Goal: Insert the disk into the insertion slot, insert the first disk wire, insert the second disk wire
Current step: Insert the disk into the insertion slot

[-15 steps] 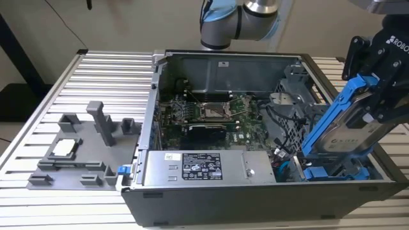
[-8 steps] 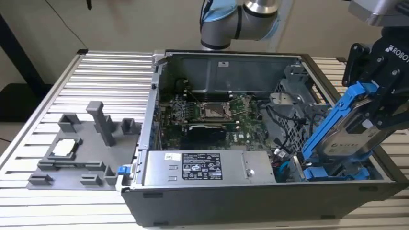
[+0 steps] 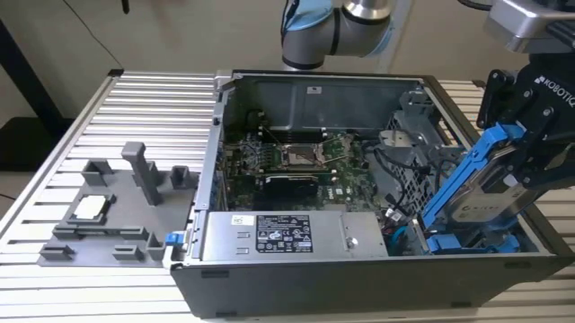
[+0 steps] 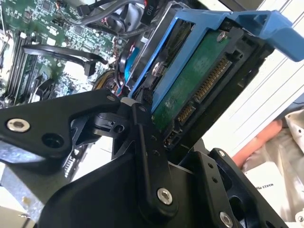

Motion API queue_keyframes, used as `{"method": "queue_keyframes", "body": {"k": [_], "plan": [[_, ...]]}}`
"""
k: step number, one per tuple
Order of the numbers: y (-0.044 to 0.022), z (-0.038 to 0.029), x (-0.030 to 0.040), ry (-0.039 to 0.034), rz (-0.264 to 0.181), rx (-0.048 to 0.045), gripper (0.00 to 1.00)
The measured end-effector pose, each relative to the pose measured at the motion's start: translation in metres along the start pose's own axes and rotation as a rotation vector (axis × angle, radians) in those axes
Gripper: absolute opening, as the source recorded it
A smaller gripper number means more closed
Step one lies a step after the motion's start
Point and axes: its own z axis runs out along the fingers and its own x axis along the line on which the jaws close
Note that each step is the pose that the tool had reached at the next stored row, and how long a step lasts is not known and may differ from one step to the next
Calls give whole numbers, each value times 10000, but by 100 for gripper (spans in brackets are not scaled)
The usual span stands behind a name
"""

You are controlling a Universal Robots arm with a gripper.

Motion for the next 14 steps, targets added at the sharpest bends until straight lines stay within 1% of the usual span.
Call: {"method": "queue_keyframes", "body": {"k": [8, 12, 14], "plan": [[-11, 86, 3, -85, -3, -1, 33], [-19, 122, 15, -149, -2, -1, 33], [-24, 150, 19, -159, -3, -1, 33]]}}
